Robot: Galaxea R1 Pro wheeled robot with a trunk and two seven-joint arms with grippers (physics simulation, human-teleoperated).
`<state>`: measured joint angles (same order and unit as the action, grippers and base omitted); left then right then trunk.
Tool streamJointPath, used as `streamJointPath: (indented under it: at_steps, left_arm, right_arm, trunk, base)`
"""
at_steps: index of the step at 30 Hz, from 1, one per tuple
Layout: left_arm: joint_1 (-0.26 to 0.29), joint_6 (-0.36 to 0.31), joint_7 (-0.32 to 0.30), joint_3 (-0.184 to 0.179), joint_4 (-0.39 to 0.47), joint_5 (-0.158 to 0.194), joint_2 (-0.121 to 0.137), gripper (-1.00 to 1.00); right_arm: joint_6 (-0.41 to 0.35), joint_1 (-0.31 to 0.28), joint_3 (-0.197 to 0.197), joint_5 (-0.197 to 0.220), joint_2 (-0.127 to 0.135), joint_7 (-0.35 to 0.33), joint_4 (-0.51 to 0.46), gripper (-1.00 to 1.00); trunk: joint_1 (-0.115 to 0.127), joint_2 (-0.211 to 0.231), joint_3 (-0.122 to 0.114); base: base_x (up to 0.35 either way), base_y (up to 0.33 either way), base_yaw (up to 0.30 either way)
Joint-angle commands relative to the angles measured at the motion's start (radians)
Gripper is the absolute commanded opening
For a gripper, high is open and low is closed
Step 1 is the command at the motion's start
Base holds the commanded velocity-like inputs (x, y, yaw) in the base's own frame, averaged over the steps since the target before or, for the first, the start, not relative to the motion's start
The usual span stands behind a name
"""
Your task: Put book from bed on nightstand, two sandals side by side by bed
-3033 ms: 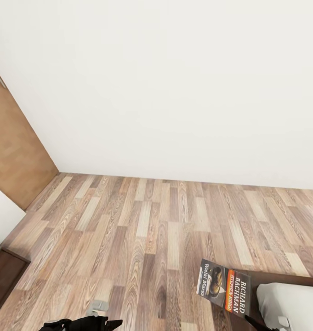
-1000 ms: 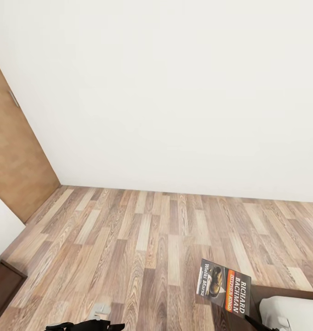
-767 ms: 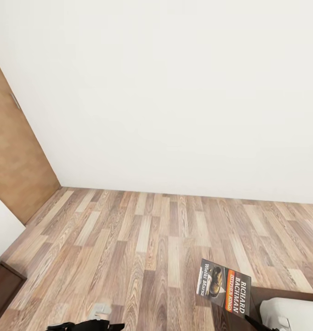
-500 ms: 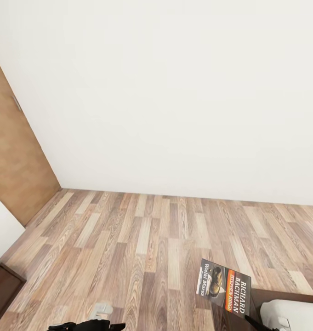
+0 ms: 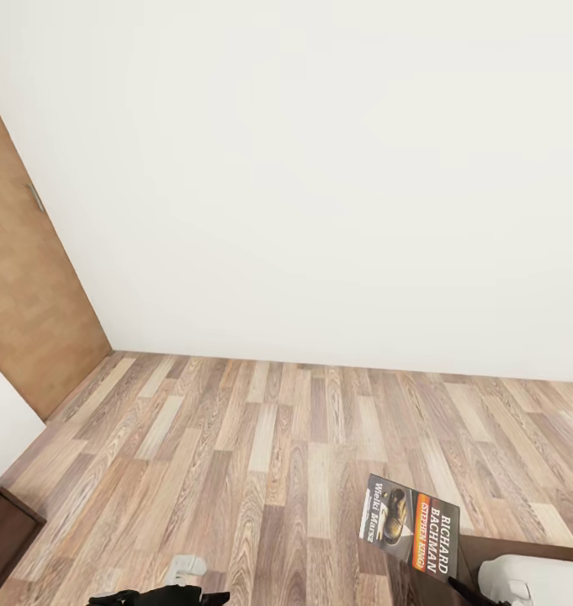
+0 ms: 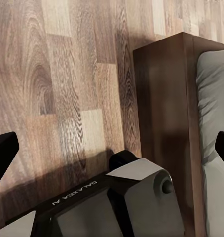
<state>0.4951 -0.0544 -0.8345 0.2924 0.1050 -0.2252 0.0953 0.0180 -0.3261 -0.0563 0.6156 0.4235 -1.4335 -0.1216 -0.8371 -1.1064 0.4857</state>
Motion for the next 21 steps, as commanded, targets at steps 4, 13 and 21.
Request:
streamJointPath:
  at_steps: [4,13,21]
  left_arm:
    - [0.0,-0.006,-0.005,0.008,0.001,-0.008,0.0,1.0]
    - [0.0,-0.005,-0.004,0.008,0.001,-0.008,-0.002,1.0]
    - [0.0,-0.005,-0.003,0.008,0.001,-0.008,-0.003,1.0]
  right_arm:
    - [0.002,-0.001,-0.006,-0.005,0.0,-0.002,0.0,-1.0]
    - [0.002,-0.001,-0.005,-0.005,0.0,-0.002,0.0,-1.0]
    - [0.002,-0.001,-0.006,-0.005,0.0,-0.002,0.0,-1.0]
  trunk:
    - [0.0,-0.001,-0.006]
    - [0.0,-0.001,-0.02]
    - [0.0,-0.001,-0.033]
  base:
    - [0.0,0.0,0.0]
    - [0.0,0.0,0.0]
    - [0.0,0.0,0.0]
